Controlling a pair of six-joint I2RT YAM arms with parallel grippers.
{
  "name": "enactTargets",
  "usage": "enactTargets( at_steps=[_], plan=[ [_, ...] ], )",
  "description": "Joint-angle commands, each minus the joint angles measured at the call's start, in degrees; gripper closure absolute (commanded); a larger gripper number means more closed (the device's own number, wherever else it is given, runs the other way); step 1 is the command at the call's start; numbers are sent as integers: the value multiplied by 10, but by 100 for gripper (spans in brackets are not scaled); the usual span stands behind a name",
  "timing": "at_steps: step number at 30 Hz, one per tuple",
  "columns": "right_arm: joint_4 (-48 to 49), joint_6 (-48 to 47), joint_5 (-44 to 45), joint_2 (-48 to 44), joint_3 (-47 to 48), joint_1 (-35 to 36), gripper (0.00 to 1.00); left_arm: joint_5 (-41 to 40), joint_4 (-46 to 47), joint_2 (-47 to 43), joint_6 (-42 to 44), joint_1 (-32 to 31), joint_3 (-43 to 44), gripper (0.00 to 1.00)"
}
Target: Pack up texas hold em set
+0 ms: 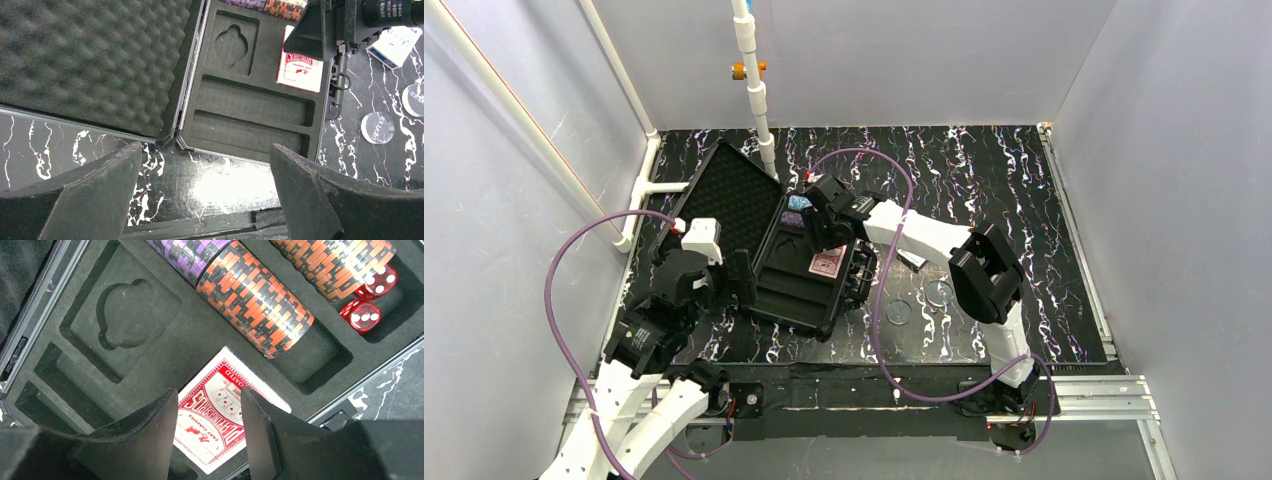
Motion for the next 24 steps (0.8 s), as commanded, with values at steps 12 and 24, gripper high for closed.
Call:
enactTargets(
  at_steps=[12, 24],
  plan=[
    [-59, -11, 32, -14, 50, 26, 44, -7, 1, 0, 5, -1, 2, 1],
    [-56, -12, 62, -3, 24, 31, 44, -7, 1, -3, 5, -1, 2, 1]
  ],
)
